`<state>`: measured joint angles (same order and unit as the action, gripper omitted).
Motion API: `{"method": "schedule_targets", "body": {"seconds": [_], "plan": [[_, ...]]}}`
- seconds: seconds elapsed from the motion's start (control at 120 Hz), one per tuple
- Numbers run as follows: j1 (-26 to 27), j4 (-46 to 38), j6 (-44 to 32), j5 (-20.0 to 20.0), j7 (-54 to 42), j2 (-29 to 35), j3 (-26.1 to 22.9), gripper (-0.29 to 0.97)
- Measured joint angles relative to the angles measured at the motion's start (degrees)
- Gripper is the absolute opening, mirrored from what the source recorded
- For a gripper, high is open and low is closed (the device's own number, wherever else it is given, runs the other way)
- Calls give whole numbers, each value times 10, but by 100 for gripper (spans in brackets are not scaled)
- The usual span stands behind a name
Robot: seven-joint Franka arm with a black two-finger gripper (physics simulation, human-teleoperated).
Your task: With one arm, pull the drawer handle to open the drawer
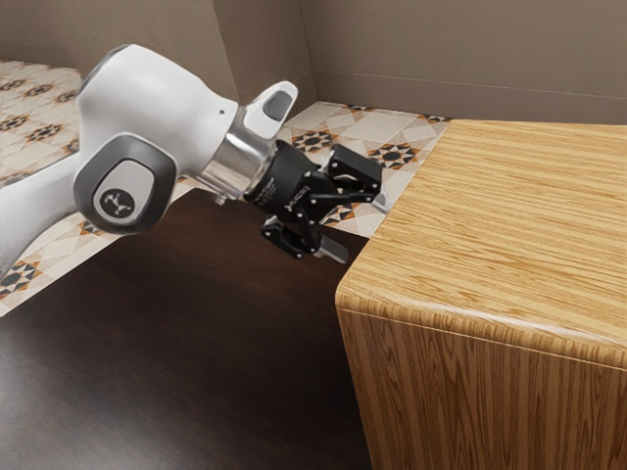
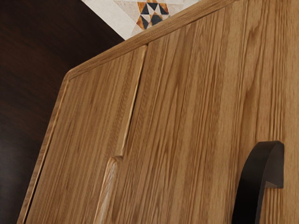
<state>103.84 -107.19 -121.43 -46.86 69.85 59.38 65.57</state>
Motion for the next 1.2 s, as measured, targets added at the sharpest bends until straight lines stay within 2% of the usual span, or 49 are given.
{"method": "schedule_targets", "body": {"seconds": [0.367, 0.583, 0.783, 1.2], "plan": [[5, 0, -4, 0, -14, 4, 6, 67], [-9, -4, -2, 0, -18, 2, 5, 67], [-47, -16, 3, 5, -21, 0, 4, 67], [-123, -13, 80, 12, -30, -7, -24, 67]]}}
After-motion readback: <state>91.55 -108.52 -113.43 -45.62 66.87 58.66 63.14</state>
